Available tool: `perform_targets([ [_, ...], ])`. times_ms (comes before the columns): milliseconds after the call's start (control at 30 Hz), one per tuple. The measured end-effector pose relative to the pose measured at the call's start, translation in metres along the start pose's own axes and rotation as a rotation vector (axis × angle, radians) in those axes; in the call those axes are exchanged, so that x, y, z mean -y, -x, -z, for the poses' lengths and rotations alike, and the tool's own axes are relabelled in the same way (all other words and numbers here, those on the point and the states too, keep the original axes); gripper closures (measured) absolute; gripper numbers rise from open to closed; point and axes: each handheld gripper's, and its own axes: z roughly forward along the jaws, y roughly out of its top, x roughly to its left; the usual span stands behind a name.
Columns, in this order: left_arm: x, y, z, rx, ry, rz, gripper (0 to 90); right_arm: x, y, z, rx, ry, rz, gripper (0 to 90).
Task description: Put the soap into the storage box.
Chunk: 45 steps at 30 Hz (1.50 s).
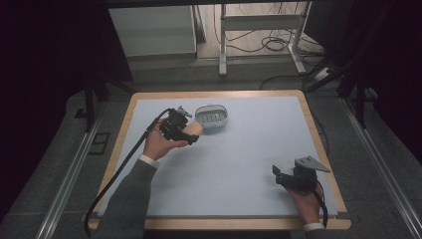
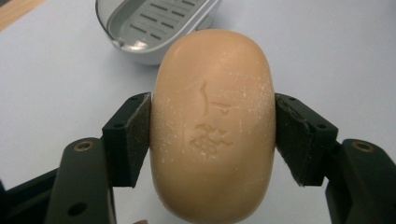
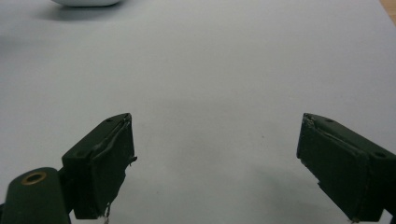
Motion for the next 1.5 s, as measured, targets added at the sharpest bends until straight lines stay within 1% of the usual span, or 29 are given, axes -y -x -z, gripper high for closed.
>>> perform_targets([
  [33,-0.003,-0.001,0.001,-0.006,0.002,-0.003,32.3,0.0,0.0,0.0,0.002,0.004,-0.002,11.3],
  [267,-0.01,-0.005,0.003,-0.007,0.003,-0.005,32.4,0.0,0.0,0.001,0.004,0.006,0.001,11.3],
  [300,-0.011,-0.007,0.002,-0.002,0.008,0.005,32.3,0.0,0.0,0.0,0.001,0.003,-0.001,11.3],
  [333,-0.011,-0.007,0.002,-0.002,0.008,0.005,32.3,0.0,0.0,0.0,0.001,0.003,-0.001,11.3],
  [367,-0.012,-0.008,0.001,-0.006,-0.002,-0.002,32.3,0.0,0.0,0.0,0.001,0.002,-0.004,11.3],
  [600,-0.021,-0.01,-0.002,-0.007,0.004,-0.005,32.3,0.0,0.0,0.0,0.006,0.004,-0.002,11.3],
  [633,-0.024,-0.011,-0.003,0.002,0.012,-0.001,32.4,0.0,0.0,0.0,0.004,0.004,-0.001,11.3],
  [700,-0.027,-0.011,-0.004,0.005,0.01,-0.003,32.3,0.0,0.0,0.0,0.001,0.003,-0.005,11.3],
  [733,-0.028,-0.012,-0.005,0.001,0.001,-0.015,32.4,0.0,0.0,0.0,0.0,0.004,-0.004,11.3],
  [767,-0.028,-0.012,-0.005,0.001,0.001,-0.015,32.4,0.0,0.0,0.0,0.0,0.004,-0.004,11.3],
  [900,-0.036,-0.015,-0.007,0.013,0.015,-0.003,32.4,0.0,0.0,0.0,0.003,0.004,-0.003,11.3],
  [1033,-0.042,-0.014,-0.009,0.002,0.006,-0.016,32.4,0.0,0.0,0.0,0.0,0.001,-0.003,11.3],
  [1100,-0.047,-0.013,-0.01,0.021,0.017,-0.016,32.4,0.0,0.0,0.0,0.0,0.003,-0.002,11.2],
  [1200,-0.05,-0.013,-0.011,0.02,0.013,-0.021,32.4,0.0,0.0,0.0,-0.001,0.004,-0.003,11.3],
  [1233,-0.053,-0.014,-0.013,0.017,0.005,-0.024,32.4,0.0,0.0,0.0,-0.002,0.004,-0.004,11.3],
  [1333,-0.057,-0.016,-0.018,0.017,0.003,-0.017,32.4,0.0,0.001,0.0,-0.004,0.003,-0.005,11.3],
  [1500,-0.061,-0.019,-0.021,0.016,-0.011,-0.022,32.4,0.0,0.001,0.0,-0.004,-0.001,-0.003,11.3],
])
